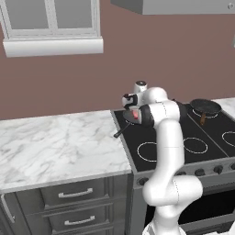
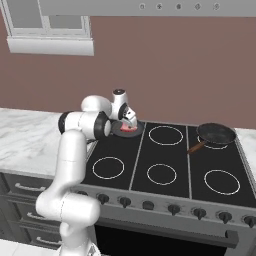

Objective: Place one of the steaks on the plate and the other in the bowl. Then place the bowl in the fridge.

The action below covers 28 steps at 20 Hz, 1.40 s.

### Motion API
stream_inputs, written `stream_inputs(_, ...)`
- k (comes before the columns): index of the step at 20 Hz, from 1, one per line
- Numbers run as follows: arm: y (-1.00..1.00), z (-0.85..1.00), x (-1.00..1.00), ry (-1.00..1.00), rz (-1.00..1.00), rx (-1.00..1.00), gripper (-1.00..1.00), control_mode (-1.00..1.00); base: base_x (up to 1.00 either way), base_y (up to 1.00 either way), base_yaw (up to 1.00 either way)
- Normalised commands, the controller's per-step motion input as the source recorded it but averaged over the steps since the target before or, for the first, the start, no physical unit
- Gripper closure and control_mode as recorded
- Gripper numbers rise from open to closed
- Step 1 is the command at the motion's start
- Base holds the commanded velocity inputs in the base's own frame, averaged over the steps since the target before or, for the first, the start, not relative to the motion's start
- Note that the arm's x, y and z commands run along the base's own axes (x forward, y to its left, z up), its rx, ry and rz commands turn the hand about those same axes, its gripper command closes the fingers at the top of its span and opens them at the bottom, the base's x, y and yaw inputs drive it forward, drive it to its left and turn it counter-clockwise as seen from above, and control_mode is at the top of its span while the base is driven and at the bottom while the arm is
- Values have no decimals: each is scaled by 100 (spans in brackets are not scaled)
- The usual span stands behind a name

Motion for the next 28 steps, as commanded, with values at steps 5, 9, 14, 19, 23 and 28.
stream_inputs(5, 0, -20, 0, 5, 0, 0, -100, -100, 0, 0, 0)
stream_inputs(9, 0, -19, 0, 7, 0, 0, -100, -100, 0, 0, 0)
stream_inputs(14, 0, -4, 0, 2, 0, 0, -100, -100, 0, 0, 0)
stream_inputs(19, 1, 2, -8, 0, 0, 0, -100, -100, 0, 0, 0)
stream_inputs(23, 0, 12, -16, 0, 0, 0, -100, -100, 0, 0, 0)
stream_inputs(28, 4, 5, -13, 1, 0, 0, -100, -100, 0, 0, 0)
